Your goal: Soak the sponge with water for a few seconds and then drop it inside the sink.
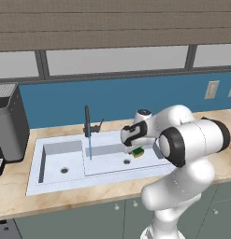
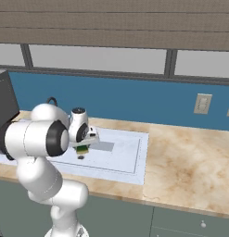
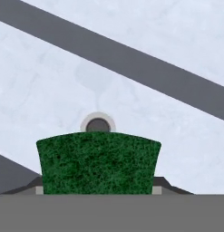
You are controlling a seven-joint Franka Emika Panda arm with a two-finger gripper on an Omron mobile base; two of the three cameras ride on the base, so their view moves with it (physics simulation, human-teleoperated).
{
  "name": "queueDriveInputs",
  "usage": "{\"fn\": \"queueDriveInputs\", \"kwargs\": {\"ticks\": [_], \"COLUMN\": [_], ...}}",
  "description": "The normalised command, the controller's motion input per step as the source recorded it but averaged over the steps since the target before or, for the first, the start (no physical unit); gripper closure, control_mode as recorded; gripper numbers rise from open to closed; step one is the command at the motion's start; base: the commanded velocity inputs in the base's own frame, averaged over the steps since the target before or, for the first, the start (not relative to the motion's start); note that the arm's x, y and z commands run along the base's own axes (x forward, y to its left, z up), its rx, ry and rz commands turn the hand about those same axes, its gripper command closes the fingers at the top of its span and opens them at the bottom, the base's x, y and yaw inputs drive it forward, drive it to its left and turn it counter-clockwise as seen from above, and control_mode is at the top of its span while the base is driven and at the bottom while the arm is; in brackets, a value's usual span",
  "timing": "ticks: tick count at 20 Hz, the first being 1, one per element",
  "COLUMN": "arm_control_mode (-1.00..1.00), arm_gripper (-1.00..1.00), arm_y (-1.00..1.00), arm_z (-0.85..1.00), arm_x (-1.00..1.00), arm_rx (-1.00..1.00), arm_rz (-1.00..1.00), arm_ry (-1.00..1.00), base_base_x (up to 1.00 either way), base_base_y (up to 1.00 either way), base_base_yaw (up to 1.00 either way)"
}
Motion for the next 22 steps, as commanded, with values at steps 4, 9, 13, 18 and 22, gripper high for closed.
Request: {"fn": "queueDriveInputs", "kwargs": {"ticks": [4, 9, 13, 18, 22], "arm_control_mode": [-1.00, -1.00, -1.00, -1.00, -1.00], "arm_gripper": [1.00, 1.00, 1.00, 1.00, 1.00], "arm_y": [0.00, 0.00, 0.00, 0.00, 0.00], "arm_z": [-0.30, -0.25, -0.17, -0.09, -0.08], "arm_x": [0.00, 0.00, 0.00, 0.04, 0.04], "arm_rx": [0.00, 0.00, 0.00, 0.00, 0.00], "arm_rz": [0.03, 0.03, 0.02, 0.01, 0.00], "arm_ry": [0.00, 0.00, -0.01, -0.01, 0.00], "base_base_x": [0.00, 0.00, 0.00, 0.00, 0.00], "base_base_y": [0.00, 0.00, 0.00, 0.00, 0.00], "base_base_yaw": [0.00, 0.00, 0.00, 0.00, 0.00]}}
